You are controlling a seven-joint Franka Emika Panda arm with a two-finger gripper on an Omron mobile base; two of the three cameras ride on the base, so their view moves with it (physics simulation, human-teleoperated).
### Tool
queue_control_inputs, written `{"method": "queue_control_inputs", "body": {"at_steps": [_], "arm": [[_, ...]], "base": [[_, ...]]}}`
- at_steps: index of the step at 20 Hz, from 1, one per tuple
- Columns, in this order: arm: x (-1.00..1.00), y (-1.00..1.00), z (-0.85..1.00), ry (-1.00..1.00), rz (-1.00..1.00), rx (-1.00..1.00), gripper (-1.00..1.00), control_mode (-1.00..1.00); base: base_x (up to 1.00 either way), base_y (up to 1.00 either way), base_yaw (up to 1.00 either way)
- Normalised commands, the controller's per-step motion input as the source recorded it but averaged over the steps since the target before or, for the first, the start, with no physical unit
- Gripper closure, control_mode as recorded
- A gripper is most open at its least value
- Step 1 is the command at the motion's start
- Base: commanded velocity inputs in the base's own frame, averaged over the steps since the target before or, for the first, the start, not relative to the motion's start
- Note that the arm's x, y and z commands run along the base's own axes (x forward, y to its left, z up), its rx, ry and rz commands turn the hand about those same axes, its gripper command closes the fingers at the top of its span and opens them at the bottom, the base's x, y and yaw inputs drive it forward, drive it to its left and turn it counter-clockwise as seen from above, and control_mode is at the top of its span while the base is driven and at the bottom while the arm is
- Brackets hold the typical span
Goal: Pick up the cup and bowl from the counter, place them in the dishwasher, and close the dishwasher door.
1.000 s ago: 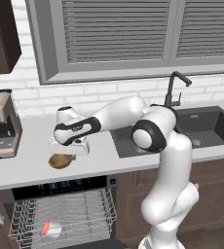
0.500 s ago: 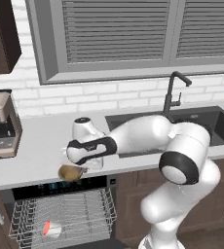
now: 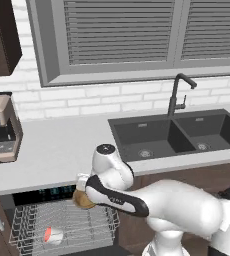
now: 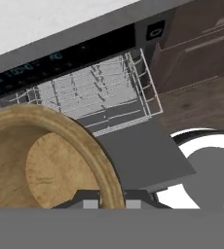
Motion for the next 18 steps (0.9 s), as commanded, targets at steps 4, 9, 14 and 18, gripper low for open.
{"method": "queue_control_inputs", "body": {"at_steps": [4, 9, 14, 18], "arm": [[-0.23, 0.03, -0.24, -0.04, -0.04, -0.04, 1.0, -1.0], [0.0, 0.06, -0.48, 0.0, -0.12, -0.11, 1.0, -1.0], [0.05, 0.13, -0.56, 0.0, -0.15, -0.14, 1.0, -1.0], [0.19, 0.23, -0.42, 0.0, -0.13, -0.13, 1.0, -1.0]], "base": [[0.0, 0.0, 0.0], [0.0, 0.0, 0.0], [0.0, 0.0, 0.0], [0.0, 0.0, 0.0]]}}
